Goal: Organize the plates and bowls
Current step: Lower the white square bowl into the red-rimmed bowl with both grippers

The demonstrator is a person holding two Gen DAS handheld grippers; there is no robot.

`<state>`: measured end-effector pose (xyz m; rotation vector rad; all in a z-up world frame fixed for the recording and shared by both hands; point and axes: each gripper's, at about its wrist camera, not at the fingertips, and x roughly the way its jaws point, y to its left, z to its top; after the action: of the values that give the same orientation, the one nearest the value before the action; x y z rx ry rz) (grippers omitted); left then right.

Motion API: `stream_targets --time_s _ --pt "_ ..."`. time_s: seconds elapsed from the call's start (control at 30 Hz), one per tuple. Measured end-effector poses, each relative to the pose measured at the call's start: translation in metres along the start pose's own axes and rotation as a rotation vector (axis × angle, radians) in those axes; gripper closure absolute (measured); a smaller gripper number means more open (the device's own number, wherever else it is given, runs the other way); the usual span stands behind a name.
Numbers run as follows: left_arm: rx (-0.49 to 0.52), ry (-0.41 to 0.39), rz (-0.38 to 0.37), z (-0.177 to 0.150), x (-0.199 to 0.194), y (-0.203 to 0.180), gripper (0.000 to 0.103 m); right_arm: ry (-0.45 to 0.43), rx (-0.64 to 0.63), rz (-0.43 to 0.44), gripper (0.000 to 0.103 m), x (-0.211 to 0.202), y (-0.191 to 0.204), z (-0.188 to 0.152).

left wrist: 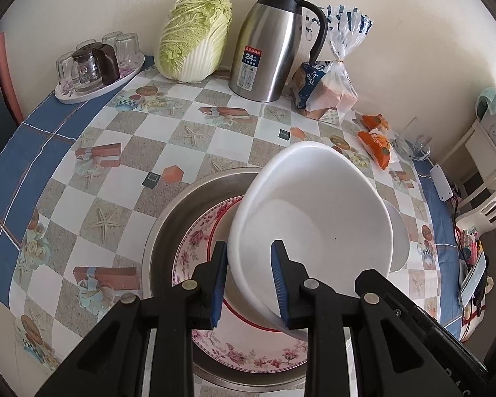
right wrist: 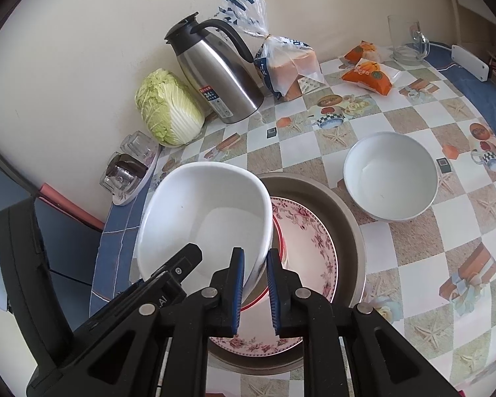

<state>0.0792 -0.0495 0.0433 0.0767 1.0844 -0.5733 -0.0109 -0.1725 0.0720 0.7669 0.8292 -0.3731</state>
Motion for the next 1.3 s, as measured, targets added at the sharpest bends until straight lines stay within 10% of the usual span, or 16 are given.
stream_targets --time_s 1.3 --pt "-0.085 0.002 -0.037 0.008 -0.003 0.02 0.072 0.037 0.033 0.011 0.085 0.011 -0.007 -0.001"
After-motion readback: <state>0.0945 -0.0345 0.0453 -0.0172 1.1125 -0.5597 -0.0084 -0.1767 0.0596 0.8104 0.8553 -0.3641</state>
